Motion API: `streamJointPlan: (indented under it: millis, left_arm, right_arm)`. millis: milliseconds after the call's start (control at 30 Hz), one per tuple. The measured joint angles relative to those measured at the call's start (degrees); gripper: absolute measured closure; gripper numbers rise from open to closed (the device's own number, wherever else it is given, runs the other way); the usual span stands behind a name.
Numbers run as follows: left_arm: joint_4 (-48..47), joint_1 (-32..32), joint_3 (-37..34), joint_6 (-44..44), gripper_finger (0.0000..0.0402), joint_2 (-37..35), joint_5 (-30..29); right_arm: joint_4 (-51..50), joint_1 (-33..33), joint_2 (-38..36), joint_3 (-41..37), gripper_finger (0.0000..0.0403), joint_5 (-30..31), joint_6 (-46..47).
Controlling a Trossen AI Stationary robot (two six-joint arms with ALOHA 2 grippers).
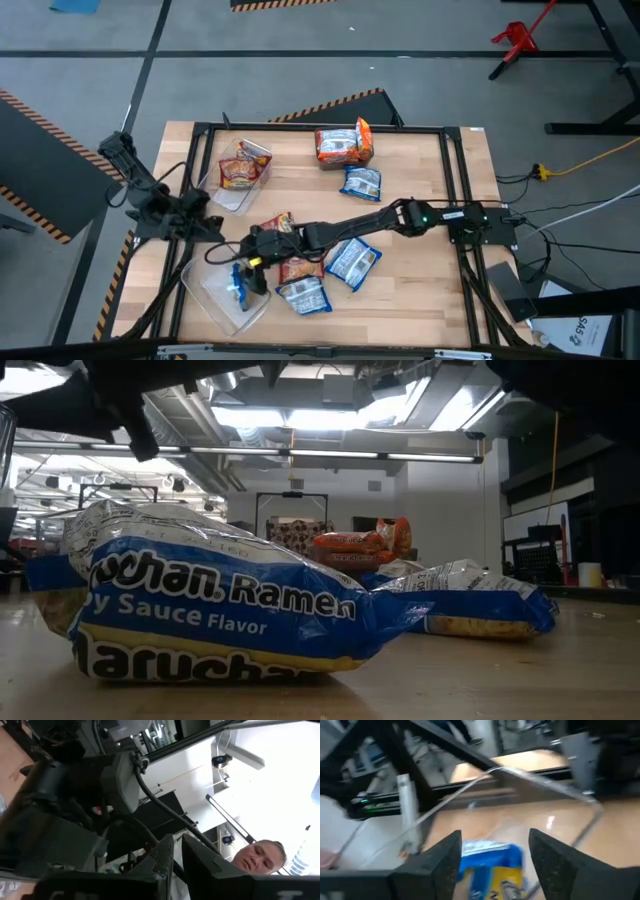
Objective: Sort Maruchan noodles
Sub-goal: Put the middle blue noodle pack into the bottom transparent bin
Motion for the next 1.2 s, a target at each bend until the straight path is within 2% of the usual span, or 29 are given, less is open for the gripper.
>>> streamJointPlan:
  millis: [167,333,500,633,800,900,1033,1200]
  left_arm:
    - [-0.1,0.0,0.0,-0.1,0.0370,-1.8,-0.5]
    - [-1.9,0.0,0.0,-3.3,0.0370,-2.1,0.2]
    - [-13.9,0.0,0.0,-11.4,0.0381,-1.6,5.3]
    - [-19.2,0.0,0.0,-12.2,0.0394,0.1,8.5]
    - [-20.2,0.0,0.0,-10.0,0.0400,2.0,11.1]
    - [-24.4,0.0,0.0,-11.0,0.0401,4.1,14.9]
    - [-27.4,0.0,0.0,-11.0,0.0401,8.4,17.7]
    - [-23.2,0.0,0.0,-7.1,0.0401,14.3,18.0]
  right_arm:
    - [0.8,-1.2,0.0,0.0,0.0176,0.9,-0.9]
    - [-2.7,-2.2,-1.0,0.0,0.0176,-6.2,-2.2]
    - [-21.3,-3.4,-5.7,1.6,0.0175,-6.9,-9.2]
    - [-34.7,-5.0,-11.4,1.6,0.0175,-6.7,-14.5]
    - [-46.7,-6.4,-17.9,1.5,0.0175,-6.1,-17.6]
    - [-51.0,-7.0,-21.4,1.5,0.0175,-4.1,-18.8]
    - [-54.3,-7.6,-24.5,1.5,0.0175,-0.1,-19.1]
    - [-56.5,-7.9,-26.1,1.5,0.0175,3.6,-18.1]
